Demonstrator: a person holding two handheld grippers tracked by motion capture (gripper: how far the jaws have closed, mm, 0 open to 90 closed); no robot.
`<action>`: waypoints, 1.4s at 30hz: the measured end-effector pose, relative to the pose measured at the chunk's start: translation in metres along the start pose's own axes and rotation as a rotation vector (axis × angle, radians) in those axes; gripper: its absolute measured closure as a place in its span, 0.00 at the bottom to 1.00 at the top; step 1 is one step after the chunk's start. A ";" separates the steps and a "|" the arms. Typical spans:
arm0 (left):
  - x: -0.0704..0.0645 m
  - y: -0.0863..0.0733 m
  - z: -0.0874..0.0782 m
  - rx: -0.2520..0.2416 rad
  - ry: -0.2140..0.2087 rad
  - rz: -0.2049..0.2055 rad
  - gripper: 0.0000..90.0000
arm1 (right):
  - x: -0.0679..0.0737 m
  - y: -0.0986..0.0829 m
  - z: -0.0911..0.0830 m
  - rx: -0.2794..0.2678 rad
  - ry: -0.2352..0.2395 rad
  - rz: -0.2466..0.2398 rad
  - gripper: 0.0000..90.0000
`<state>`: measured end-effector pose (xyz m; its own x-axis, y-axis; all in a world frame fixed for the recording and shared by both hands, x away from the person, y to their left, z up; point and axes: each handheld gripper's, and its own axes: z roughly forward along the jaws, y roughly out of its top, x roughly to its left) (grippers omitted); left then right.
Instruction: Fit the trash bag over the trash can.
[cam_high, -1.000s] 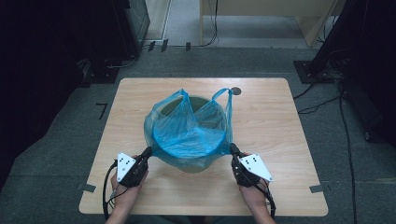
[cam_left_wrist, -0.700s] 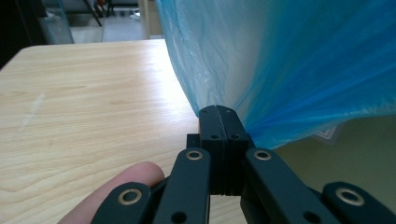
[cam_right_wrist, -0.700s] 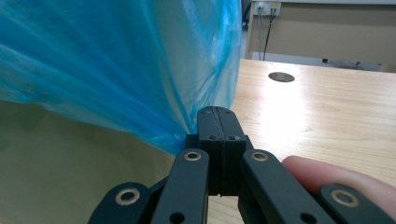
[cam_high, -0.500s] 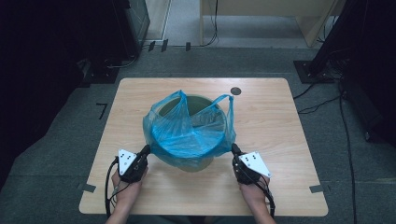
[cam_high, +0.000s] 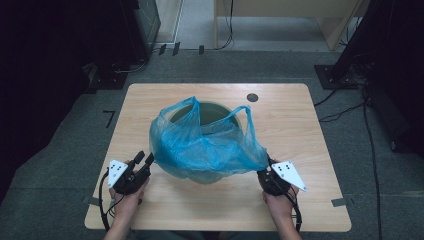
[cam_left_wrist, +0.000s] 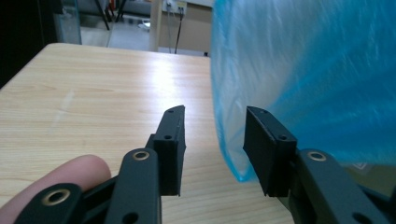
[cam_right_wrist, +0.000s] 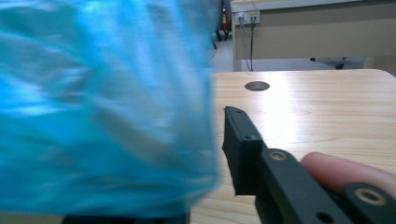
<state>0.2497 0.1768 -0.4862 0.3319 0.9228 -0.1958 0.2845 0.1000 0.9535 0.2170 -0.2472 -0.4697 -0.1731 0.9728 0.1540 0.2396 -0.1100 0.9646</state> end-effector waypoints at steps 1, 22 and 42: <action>0.003 0.002 -0.002 -0.013 0.001 -0.009 0.62 | -0.003 0.000 -0.001 0.003 -0.004 0.007 0.87; -0.057 0.087 -0.012 -0.176 -0.208 -0.006 0.29 | -0.030 0.008 -0.006 -0.019 -0.052 0.073 0.82; -0.065 0.078 -0.005 -0.135 -0.225 0.045 0.80 | 0.003 0.068 -0.003 -0.107 0.212 0.169 0.59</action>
<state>0.2460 0.1263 -0.3983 0.5378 0.8227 -0.1843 0.1477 0.1233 0.9813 0.2301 -0.2526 -0.4031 -0.3380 0.8755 0.3454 0.1823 -0.2991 0.9366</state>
